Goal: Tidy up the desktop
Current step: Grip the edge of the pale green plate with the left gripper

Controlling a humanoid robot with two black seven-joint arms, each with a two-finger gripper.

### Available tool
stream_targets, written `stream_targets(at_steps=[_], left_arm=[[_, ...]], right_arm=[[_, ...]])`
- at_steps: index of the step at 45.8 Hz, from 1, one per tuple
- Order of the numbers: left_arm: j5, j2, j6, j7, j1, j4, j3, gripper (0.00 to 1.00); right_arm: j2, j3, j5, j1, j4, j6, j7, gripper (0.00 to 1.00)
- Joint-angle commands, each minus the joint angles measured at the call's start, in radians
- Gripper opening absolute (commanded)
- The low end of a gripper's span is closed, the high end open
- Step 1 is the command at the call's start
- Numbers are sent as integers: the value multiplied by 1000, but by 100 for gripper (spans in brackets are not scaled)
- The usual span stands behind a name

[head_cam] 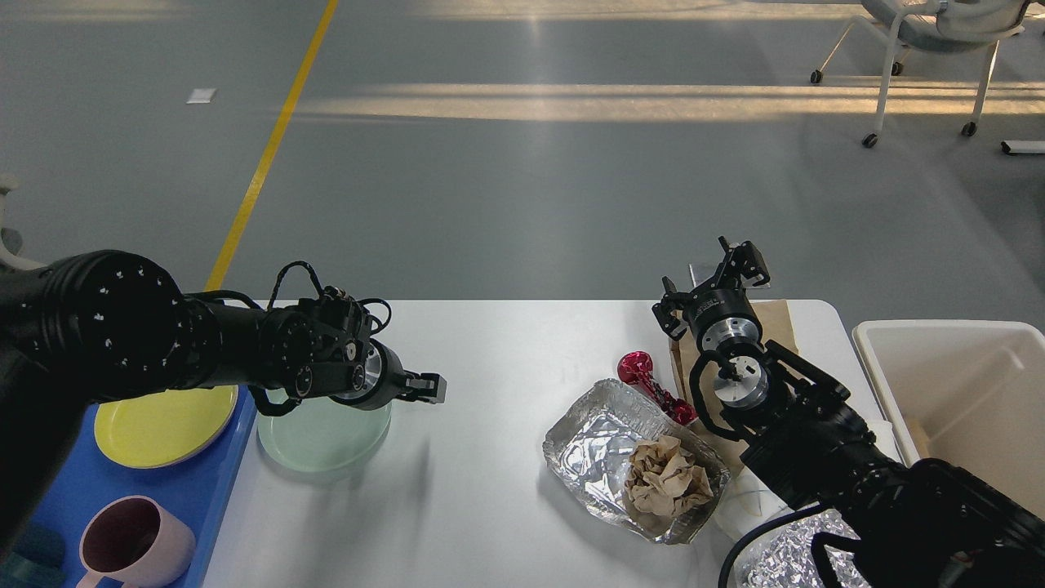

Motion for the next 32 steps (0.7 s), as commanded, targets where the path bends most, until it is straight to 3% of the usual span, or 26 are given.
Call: stream_targets(at_steps=[1, 21, 32], left_arm=[[5, -4, -2, 31, 27, 2, 7, 74], [8, -4, 1, 119, 73, 28, 42, 74], [8, -8, 3, 122, 108, 48, 42, 72]], right_arm=[[0, 0, 0, 0, -1, 0, 1, 100], [0, 0, 0, 0, -1, 0, 0, 100], [-1, 0, 0, 0, -1, 0, 0, 100]])
